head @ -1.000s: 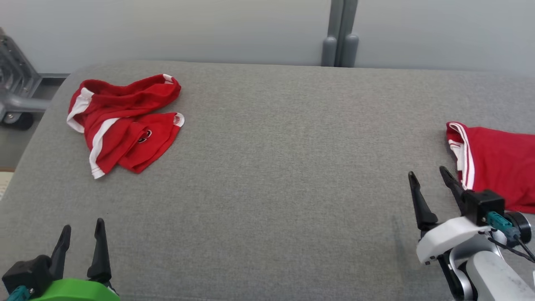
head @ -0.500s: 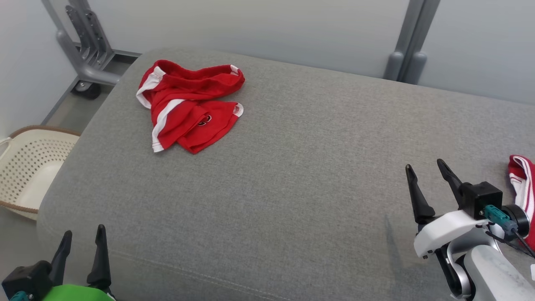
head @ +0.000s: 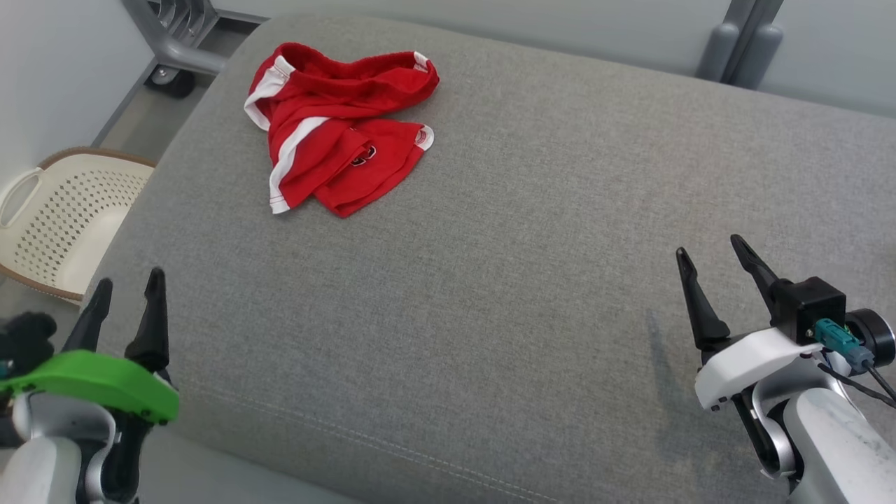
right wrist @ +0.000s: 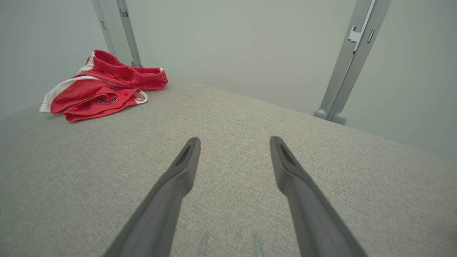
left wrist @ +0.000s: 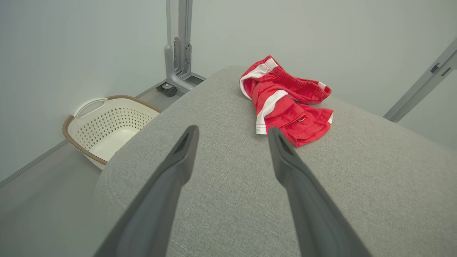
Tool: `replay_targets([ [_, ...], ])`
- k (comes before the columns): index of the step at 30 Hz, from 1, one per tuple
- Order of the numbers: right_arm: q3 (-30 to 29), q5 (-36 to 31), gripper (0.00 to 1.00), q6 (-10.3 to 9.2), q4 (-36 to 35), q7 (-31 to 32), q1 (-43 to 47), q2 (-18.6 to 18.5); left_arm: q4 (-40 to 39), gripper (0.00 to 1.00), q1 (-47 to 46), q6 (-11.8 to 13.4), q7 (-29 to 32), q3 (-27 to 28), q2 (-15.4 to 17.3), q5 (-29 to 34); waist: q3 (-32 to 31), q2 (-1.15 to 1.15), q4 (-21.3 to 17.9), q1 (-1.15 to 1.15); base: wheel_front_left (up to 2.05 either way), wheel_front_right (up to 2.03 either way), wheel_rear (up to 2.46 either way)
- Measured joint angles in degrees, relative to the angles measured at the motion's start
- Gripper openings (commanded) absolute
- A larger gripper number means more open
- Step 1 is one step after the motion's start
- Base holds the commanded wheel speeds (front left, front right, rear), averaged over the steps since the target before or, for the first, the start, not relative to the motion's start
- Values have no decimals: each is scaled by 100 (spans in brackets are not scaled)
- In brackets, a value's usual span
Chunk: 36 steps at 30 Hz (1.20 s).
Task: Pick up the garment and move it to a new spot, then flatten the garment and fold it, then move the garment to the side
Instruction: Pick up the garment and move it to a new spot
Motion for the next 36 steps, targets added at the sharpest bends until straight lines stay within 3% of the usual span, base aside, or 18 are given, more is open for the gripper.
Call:
replay_targets([
  [6,7,-149,100,-5,-272,243,-149,-160,486,100,-1205,-34,870,-183,-47,-324,520,0,-108,0,0,0,0],
  [13,-23,-314,100,-7,-668,436,-367,-332,1081,100,-2030,2,1371,1,-43,-598,1013,0,-368,1,0,0,0],
  [20,-96,-411,100,-7,-1074,564,-648,-466,1480,100,-2571,77,1552,190,127,-676,1520,0,-697,1,0,0,0],
  [28,-342,-502,100,-47,-1552,712,-948,-587,1783,100,-3191,78,1618,428,-66,-1077,2156,0,-986,1,0,0,0],
  [36,-608,-593,100,-48,-1915,813,-1138,-687,2058,100,-3732,69,1622,394,-129,-1068,2731,0,-1105,1,0,0,0],
])
